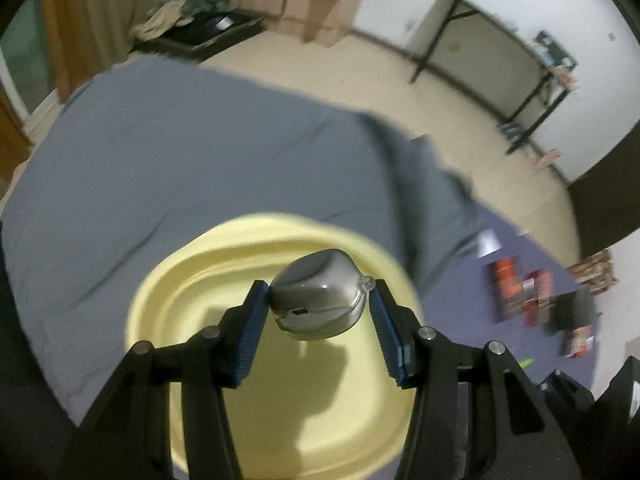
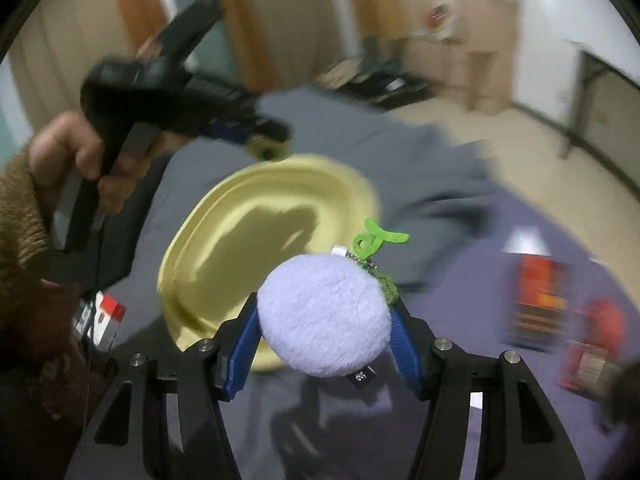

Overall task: Organize rigid objects
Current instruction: 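Carry the jar and pompom to the yellow tray and release both, then grasp the dark box with the left tool while the right tool grasps the black foam cylinder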

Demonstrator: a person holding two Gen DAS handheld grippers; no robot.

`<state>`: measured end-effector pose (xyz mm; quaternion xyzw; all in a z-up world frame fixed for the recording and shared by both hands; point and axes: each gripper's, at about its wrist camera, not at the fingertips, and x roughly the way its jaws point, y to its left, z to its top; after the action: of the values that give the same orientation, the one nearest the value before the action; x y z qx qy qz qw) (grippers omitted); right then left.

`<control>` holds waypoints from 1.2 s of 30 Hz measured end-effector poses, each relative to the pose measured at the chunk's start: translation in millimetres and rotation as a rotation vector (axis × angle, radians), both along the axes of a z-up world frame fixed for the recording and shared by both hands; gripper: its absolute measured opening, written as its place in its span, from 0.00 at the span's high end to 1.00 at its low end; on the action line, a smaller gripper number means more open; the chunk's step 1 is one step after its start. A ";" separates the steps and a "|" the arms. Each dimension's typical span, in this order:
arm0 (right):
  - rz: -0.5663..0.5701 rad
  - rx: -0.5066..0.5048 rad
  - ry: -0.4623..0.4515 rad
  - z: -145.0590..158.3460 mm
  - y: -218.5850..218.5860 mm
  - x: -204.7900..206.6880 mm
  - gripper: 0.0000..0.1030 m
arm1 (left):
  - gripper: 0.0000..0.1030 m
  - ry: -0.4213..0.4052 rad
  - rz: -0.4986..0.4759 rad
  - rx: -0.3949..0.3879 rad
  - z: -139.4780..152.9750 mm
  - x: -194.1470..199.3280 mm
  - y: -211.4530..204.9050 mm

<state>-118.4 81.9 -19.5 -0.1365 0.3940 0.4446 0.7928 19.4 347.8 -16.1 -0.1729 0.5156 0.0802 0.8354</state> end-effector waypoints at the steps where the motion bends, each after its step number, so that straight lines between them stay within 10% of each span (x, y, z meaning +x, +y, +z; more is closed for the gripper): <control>1: 0.024 -0.026 0.024 -12.5 19.0 -1.6 0.43 | 0.48 0.014 0.007 0.005 -9.0 -4.2 5.6; 8: 0.101 -0.229 0.027 -71.9 95.7 -11.9 0.43 | 0.48 0.082 0.048 -0.030 -75.2 -18.5 28.3; 16: 0.099 -0.301 -0.022 -85.6 139.2 -19.3 0.38 | 0.47 0.066 0.034 -0.020 -80.6 -14.6 32.8; 19: 0.084 -0.228 -0.001 -85.0 124.9 -13.9 0.16 | 0.13 0.046 0.045 -0.033 -70.7 -19.8 32.6; 21: 0.035 -0.131 0.011 -65.0 105.3 -22.2 0.00 | 0.00 0.002 0.041 -0.043 -53.9 -19.3 28.6; 29: -0.347 0.029 -0.133 20.6 -103.6 -14.2 0.00 | 0.00 -0.096 -0.144 -0.074 22.2 26.6 -78.8; 36: -0.750 0.020 -0.175 37.7 -255.8 39.6 0.00 | 0.00 0.021 -0.271 -0.055 -11.9 86.8 -206.8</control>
<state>-78.8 -173.9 18.2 -0.0125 0.3431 0.1141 0.9323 106.3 141.0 -28.0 -0.1236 0.5451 -0.0460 0.8280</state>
